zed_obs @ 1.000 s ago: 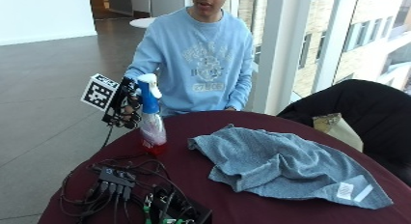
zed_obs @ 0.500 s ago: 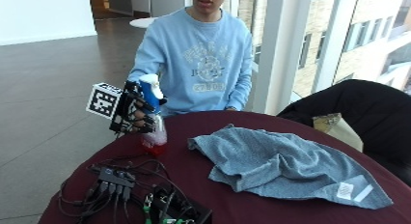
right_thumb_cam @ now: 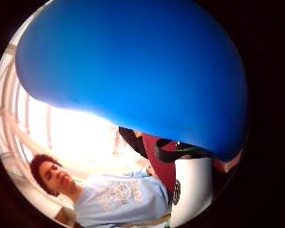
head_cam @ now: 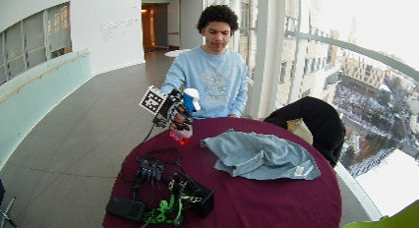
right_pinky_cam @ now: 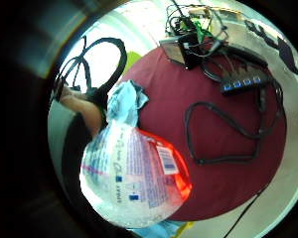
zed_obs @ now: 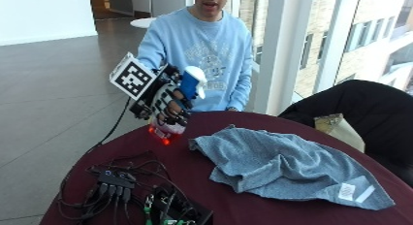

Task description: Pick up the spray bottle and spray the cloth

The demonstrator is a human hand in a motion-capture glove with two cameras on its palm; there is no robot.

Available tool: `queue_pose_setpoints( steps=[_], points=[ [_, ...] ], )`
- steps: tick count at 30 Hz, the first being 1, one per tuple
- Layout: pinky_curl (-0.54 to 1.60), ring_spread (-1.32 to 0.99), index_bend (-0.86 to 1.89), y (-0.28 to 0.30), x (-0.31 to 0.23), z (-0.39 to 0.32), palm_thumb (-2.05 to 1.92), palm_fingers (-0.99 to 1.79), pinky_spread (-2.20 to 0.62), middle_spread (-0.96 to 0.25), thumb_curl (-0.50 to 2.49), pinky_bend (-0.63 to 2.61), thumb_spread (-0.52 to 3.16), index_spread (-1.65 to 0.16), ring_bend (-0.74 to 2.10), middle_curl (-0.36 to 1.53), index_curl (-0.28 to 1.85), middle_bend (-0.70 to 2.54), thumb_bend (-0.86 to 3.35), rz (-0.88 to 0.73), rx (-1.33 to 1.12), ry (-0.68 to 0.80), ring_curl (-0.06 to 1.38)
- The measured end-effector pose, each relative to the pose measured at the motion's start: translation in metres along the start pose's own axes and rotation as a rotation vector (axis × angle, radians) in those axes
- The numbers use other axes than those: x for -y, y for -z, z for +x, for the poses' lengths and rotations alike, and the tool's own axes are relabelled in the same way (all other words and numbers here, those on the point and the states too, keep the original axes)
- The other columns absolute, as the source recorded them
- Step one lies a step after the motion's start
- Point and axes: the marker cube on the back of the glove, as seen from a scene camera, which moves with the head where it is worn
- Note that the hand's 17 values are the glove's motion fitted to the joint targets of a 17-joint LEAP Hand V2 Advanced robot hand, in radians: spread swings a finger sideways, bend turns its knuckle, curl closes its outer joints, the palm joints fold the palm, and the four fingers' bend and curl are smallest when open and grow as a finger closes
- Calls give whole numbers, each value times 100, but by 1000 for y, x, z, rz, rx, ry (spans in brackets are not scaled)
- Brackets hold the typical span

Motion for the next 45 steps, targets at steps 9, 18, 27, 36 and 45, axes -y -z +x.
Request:
queue_pose_setpoints(
  steps=[9, 18, 27, 36, 45],
  points=[
    [38, -7, 9, -48, 47, -44, 88, 114, -4, -8, 45, 37, 95, -26, 53, 46, 25, 40, -2, -354, -208, 39, 38],
    [39, -7, 10, -85, 60, -67, 86, 113, -5, -8, 47, 38, 96, -25, 54, 46, 25, 41, -2, -476, -332, 17, 39],
    [39, -7, 10, -96, 69, -85, 86, 113, -5, -8, 49, 37, 98, -25, 54, 47, 25, 42, -2, -552, -402, 12, 39],
    [40, -7, 10, -103, 70, -89, 86, 113, -5, -8, 50, 37, 98, -24, 55, 47, 25, 42, -2, -584, -427, -19, 39],
    [40, -7, 9, -104, 72, -95, 86, 114, -5, -8, 51, 38, 99, -24, 55, 47, 24, 43, -2, -587, -450, -38, 39]
  ],
)
